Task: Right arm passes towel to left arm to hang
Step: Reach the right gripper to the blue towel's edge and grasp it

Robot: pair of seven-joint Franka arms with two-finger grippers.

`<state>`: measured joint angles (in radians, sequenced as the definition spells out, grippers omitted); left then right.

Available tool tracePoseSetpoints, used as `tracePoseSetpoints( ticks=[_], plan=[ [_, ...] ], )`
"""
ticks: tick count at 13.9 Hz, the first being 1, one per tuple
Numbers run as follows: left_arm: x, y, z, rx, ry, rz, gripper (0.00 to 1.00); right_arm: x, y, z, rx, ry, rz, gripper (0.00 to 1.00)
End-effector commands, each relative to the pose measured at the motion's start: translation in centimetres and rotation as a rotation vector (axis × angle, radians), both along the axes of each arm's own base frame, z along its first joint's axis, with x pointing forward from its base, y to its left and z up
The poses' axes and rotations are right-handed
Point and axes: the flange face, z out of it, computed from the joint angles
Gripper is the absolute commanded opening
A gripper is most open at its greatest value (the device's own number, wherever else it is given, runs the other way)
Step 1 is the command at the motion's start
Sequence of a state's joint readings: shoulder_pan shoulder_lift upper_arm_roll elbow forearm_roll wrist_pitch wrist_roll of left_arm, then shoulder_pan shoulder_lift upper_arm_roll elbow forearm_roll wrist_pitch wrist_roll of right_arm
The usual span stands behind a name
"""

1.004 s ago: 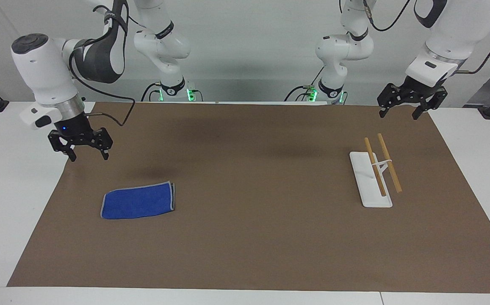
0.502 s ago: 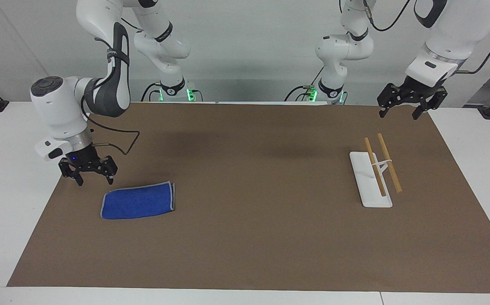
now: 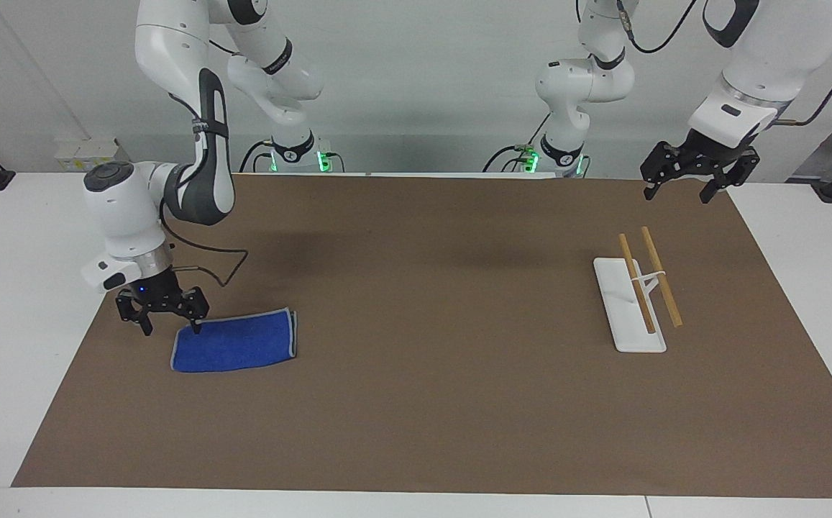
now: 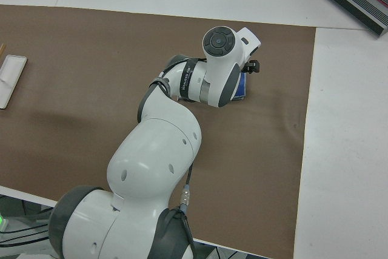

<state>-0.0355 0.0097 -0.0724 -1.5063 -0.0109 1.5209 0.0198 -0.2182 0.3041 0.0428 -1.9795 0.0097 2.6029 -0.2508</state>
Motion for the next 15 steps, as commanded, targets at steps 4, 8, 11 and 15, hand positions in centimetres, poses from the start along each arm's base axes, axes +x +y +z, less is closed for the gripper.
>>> tracePoseSetpoints(
  ticks=[4,8,11,15],
  plan=[
    [-0.9,0.2,0.1,-0.008,0.003,0.0,1.0,0.4,-1.4,-5.7,-0.016,-0.006,0.039,1.0],
    [-0.9,0.2,0.1,-0.008,0.004,-0.002,1.0,0.4,-1.6,-5.9,-0.017,-0.003,0.042,1.0],
    [-0.9,0.2,0.1,-0.008,0.003,-0.002,1.0,0.5,-1.4,-7.1,-0.009,0.005,0.033,1.0],
    [-0.9,0.2,0.1,-0.008,0.003,-0.002,1.0,0.8,-0.8,-7.8,-0.012,-0.019,0.037,1.0]
  ],
)
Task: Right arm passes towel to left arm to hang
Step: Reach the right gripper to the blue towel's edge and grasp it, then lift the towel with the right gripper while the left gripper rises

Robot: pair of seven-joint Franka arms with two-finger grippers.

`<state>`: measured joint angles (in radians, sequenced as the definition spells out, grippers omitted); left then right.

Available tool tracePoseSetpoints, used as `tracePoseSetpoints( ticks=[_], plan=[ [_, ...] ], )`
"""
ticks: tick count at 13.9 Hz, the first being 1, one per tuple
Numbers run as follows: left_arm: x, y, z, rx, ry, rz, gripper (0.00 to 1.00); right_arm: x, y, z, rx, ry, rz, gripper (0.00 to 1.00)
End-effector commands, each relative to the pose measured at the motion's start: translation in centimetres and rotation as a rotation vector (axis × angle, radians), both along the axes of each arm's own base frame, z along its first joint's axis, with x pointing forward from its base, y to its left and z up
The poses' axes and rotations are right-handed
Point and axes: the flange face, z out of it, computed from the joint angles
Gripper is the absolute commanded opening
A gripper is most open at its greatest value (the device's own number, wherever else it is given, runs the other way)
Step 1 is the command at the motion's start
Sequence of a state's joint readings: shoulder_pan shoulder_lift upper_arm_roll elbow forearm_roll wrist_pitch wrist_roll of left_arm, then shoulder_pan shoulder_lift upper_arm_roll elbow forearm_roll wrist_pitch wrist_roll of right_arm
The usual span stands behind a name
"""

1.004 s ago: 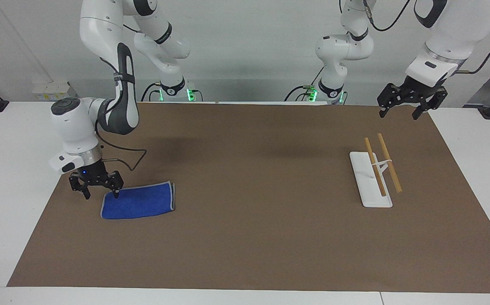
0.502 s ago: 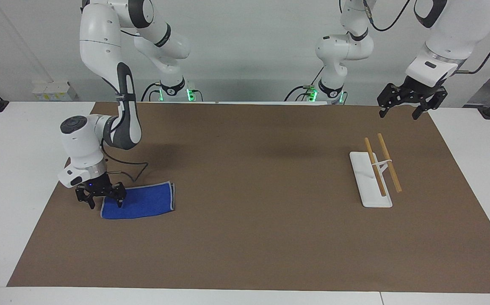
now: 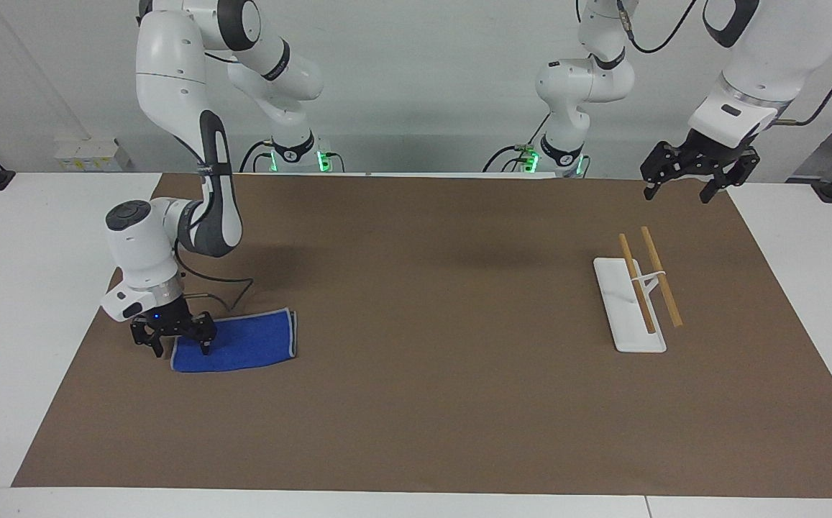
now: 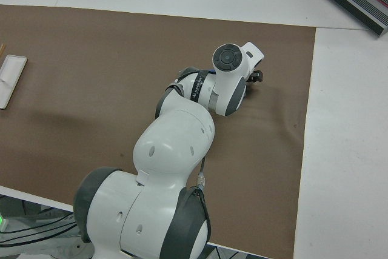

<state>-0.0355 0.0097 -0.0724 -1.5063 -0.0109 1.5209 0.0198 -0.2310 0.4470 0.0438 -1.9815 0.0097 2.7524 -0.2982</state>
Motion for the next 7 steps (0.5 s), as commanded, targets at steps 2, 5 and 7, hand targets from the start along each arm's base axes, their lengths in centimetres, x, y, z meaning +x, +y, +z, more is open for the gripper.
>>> tracePoseSetpoints(
  ticks=[2,5,7],
  plan=[
    [-0.93,0.19,0.11,-0.008,0.004,-0.002,1.0,0.25,0.12,-0.37,-0.001,-0.016,0.007,1.0],
    [-0.91,0.19,0.12,-0.008,0.003,-0.002,1.0,0.25,0.42,-0.46,0.0,-0.013,0.012,0.81],
    [-0.91,0.19,0.12,-0.008,0.003,-0.002,1.0,0.31,0.51,-0.39,-0.001,-0.014,0.015,0.5]
  ],
)
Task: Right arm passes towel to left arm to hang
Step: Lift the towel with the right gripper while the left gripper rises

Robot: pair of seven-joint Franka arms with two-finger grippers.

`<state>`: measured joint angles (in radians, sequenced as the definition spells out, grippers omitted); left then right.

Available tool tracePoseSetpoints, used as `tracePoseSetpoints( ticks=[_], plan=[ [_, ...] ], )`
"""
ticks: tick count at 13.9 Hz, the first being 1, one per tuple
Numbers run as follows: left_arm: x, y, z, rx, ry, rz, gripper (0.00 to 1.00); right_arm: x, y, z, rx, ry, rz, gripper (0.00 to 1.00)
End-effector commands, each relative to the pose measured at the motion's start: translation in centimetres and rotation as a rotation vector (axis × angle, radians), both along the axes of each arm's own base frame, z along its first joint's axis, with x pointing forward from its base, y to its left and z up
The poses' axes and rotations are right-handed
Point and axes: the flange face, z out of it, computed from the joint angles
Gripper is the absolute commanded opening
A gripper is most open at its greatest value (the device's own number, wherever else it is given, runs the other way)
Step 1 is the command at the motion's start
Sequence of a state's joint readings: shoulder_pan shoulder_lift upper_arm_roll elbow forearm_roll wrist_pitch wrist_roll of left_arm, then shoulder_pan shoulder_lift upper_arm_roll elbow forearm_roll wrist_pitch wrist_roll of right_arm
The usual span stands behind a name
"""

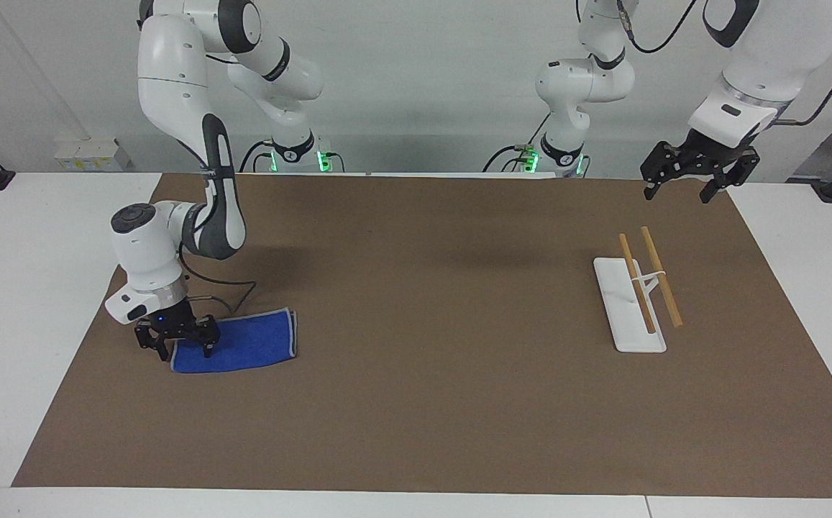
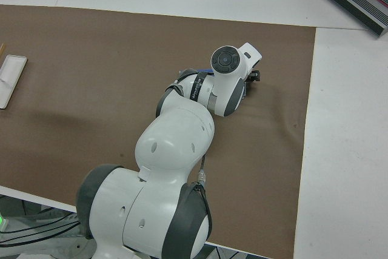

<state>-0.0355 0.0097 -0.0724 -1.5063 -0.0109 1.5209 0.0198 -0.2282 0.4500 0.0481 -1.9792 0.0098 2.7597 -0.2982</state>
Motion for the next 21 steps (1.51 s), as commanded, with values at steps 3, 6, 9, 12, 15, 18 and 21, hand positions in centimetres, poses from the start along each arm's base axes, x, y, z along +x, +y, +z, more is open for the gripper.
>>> tracePoseSetpoints(
  ticks=[3,6,9,12,15,18,21],
  plan=[
    [-0.9,-0.1,0.1,-0.008,0.003,-0.006,1.0,0.3,1.0,-0.3,-0.001,-0.004,0.021,0.08],
    [-0.9,0.0,0.2,-0.009,-0.003,-0.002,1.0,0.4,0.9,-0.1,-0.001,-0.001,0.022,0.0],
    [-0.7,0.1,0.3,-0.01,-0.014,-0.001,1.0,1.3,1.4,2.3,0.007,0.025,0.031,0.0],
    [-0.6,0.1,0.3,-0.008,-0.02,-0.001,1.0,2.1,1.5,6.4,0.017,0.076,0.039,0.0],
    [0.5,0.1,0.7,-0.011,-0.086,0.007,1.0,2.3,2.3,10.4,0.02,0.11,0.054,0.0],
    [0.9,0.0,1.0,-0.02,-0.119,0.057,1.0,1.9,2.6,15.6,0.025,0.156,0.06,0.0],
    [0.9,0.1,1.0,-0.032,-0.117,0.065,1.0,1.5,4.7,20.1,0.024,0.202,0.059,0.0]
  ],
)
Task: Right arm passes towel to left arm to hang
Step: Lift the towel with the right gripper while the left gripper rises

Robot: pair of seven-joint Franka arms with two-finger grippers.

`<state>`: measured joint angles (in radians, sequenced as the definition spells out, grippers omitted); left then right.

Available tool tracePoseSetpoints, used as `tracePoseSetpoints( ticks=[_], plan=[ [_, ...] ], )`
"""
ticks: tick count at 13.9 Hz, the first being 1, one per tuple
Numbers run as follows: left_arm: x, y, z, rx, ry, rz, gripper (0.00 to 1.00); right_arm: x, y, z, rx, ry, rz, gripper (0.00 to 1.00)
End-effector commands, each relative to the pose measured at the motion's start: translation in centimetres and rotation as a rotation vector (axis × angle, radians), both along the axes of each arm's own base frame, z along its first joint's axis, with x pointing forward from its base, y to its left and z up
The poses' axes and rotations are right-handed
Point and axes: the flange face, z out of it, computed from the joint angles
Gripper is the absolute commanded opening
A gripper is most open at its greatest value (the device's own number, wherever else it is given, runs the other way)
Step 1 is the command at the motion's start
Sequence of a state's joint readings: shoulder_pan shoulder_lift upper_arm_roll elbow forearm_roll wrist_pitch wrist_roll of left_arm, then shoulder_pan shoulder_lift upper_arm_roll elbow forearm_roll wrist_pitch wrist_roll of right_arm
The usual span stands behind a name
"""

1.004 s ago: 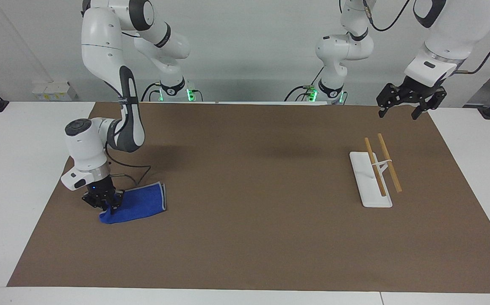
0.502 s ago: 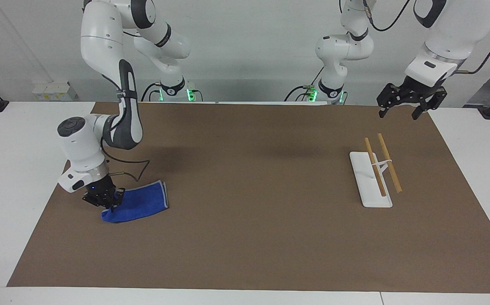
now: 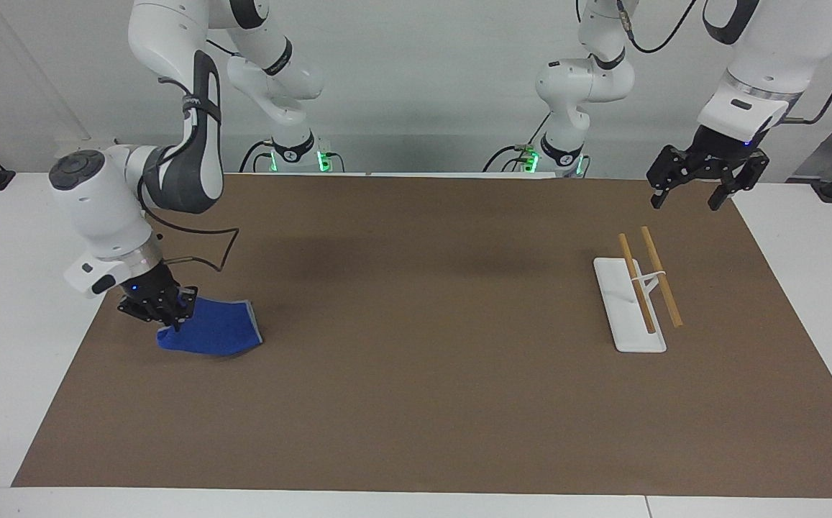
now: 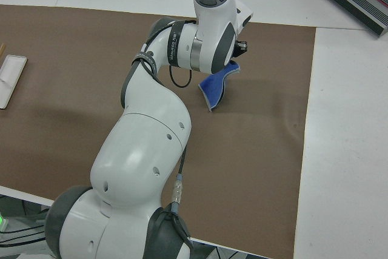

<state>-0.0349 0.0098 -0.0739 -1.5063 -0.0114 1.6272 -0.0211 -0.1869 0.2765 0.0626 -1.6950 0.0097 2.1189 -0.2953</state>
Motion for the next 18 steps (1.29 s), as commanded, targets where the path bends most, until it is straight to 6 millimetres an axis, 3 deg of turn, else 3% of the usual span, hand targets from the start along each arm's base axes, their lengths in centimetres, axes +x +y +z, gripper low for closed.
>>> tracePoseSetpoints(
  ticks=[1,4,6,8,10,15,18],
  plan=[
    [-0.1,0.2,-0.1,-0.026,-0.01,0.033,1.0,-0.3,1.6,4.1,-0.004,0.038,-0.018,0.0],
    [0.2,0.0,0.0,-0.058,-0.015,0.05,1.0,-1.7,3.7,8.5,0.004,0.077,-0.057,0.0],
    [1.5,0.0,0.3,-0.07,-0.025,0.1,1.0,-2.9,5.7,10.6,0.005,0.084,-0.092,0.0],
    [2.5,-0.4,-0.2,-0.073,-0.009,0.144,1.0,-3.6,9.3,11.6,0.013,0.102,-0.139,0.0],
    [3.6,-0.9,-1.2,-0.079,0.005,0.209,1.0,-4.3,14.5,12.7,0.025,0.12,-0.262,0.0],
    [7.1,-1.6,-1.3,-0.175,0.011,0.411,1.0,-6.2,25.1,16.1,0.122,0.119,-0.455,0.0],
    [7.7,-4.5,-1.5,-0.226,0.063,0.524,1.0,-6.9,27.8,17.6,0.236,0.189,-0.59,0.0]
  ],
)
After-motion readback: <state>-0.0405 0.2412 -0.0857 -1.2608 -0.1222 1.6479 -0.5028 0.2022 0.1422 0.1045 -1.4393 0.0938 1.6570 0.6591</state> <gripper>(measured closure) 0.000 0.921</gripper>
